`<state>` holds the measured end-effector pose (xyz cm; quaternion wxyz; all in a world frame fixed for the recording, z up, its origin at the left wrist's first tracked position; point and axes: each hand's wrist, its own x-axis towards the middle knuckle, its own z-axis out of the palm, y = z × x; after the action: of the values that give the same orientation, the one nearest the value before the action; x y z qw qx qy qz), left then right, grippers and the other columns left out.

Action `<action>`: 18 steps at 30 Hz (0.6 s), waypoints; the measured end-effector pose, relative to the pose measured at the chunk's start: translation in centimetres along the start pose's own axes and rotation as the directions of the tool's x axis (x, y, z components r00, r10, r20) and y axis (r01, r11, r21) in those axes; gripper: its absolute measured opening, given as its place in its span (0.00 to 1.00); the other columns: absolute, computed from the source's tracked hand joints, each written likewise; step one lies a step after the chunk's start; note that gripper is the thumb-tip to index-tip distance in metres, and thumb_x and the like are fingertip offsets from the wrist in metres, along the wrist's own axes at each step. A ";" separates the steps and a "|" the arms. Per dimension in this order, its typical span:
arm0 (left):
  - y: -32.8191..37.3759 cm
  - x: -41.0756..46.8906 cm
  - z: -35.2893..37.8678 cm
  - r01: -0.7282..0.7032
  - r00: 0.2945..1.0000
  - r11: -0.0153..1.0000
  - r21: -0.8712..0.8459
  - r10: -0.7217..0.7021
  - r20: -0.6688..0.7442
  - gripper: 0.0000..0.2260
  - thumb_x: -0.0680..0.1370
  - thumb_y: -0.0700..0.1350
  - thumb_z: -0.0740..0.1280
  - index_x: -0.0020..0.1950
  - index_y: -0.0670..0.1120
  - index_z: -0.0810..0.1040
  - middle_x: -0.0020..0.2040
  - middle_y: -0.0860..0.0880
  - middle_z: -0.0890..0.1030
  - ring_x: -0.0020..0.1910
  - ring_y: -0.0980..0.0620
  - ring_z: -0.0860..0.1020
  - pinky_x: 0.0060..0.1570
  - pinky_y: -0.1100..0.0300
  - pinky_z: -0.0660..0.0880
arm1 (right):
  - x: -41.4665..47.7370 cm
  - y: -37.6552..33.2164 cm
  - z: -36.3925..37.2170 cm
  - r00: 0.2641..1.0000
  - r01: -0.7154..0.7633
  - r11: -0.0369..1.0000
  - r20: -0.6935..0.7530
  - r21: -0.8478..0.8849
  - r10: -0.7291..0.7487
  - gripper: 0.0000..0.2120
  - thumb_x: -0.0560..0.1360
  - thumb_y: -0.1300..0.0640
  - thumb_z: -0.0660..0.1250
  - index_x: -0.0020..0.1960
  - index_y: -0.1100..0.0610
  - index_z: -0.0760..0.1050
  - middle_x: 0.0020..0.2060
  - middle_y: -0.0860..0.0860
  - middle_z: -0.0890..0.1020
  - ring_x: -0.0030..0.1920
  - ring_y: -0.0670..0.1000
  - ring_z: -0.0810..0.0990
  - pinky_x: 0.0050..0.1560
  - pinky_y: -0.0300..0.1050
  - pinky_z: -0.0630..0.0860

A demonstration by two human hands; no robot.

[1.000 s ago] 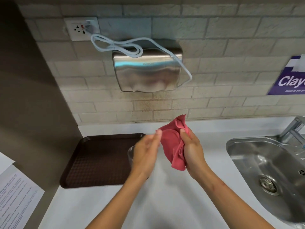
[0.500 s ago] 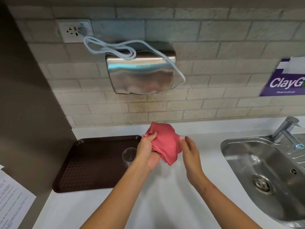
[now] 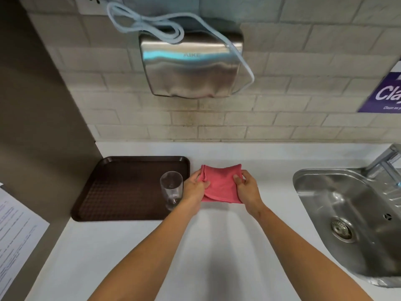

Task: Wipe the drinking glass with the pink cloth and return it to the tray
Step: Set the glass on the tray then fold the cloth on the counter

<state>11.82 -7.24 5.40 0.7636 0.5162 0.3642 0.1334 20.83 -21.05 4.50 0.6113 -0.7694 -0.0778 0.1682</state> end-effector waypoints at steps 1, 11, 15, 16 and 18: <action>-0.8 0.5 0.1 -0.004 1.000 0.999 0.033 0.005 -0.022 0.27 0.80 0.27 0.67 0.76 0.46 0.78 0.59 0.45 0.85 0.58 0.44 0.84 0.64 0.40 0.82 | 0.3 0.6 0.1 1.000 0.001 0.999 0.006 -0.034 0.000 0.08 0.86 0.61 0.61 0.60 0.62 0.76 0.47 0.52 0.83 0.44 0.51 0.81 0.43 0.39 0.77; -8.3 2.4 -1.3 -0.033 0.980 0.991 0.126 0.056 -0.190 0.31 0.79 0.23 0.63 0.78 0.47 0.77 0.69 0.42 0.84 0.67 0.42 0.83 0.69 0.44 0.79 | 1.4 7.9 1.7 0.999 -0.008 0.966 0.042 -0.259 0.020 0.08 0.84 0.62 0.62 0.59 0.62 0.78 0.47 0.54 0.83 0.45 0.54 0.79 0.39 0.35 0.74; -9.4 1.5 -1.8 -0.067 0.950 0.940 0.335 0.163 -0.265 0.29 0.76 0.26 0.63 0.76 0.43 0.78 0.63 0.45 0.85 0.63 0.42 0.84 0.66 0.47 0.81 | 1.6 9.2 2.3 0.997 -0.069 0.911 -0.006 -0.407 0.073 0.16 0.84 0.53 0.65 0.69 0.57 0.73 0.51 0.55 0.83 0.55 0.60 0.83 0.56 0.52 0.80; -9.4 0.7 -1.8 -0.096 0.940 0.906 0.413 0.218 -0.261 0.27 0.76 0.27 0.64 0.74 0.42 0.78 0.60 0.46 0.85 0.61 0.41 0.84 0.63 0.48 0.82 | 1.3 9.3 2.3 0.998 -0.054 0.875 -0.041 -0.481 0.039 0.18 0.83 0.51 0.65 0.71 0.56 0.72 0.56 0.57 0.83 0.58 0.61 0.83 0.59 0.54 0.79; -9.6 -1.0 -1.8 -0.208 0.887 0.739 0.640 0.418 -0.195 0.23 0.75 0.30 0.66 0.70 0.41 0.78 0.61 0.44 0.83 0.61 0.42 0.82 0.57 0.50 0.81 | 0.6 9.5 2.3 0.989 0.080 0.781 -0.046 -0.619 -0.138 0.19 0.83 0.52 0.64 0.71 0.57 0.72 0.63 0.58 0.79 0.62 0.61 0.79 0.60 0.57 0.78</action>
<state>8.21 -10.75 -3.02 0.4538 0.7568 0.4149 0.2219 19.72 -21.02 -5.24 0.3392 -0.9272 -0.1454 0.0636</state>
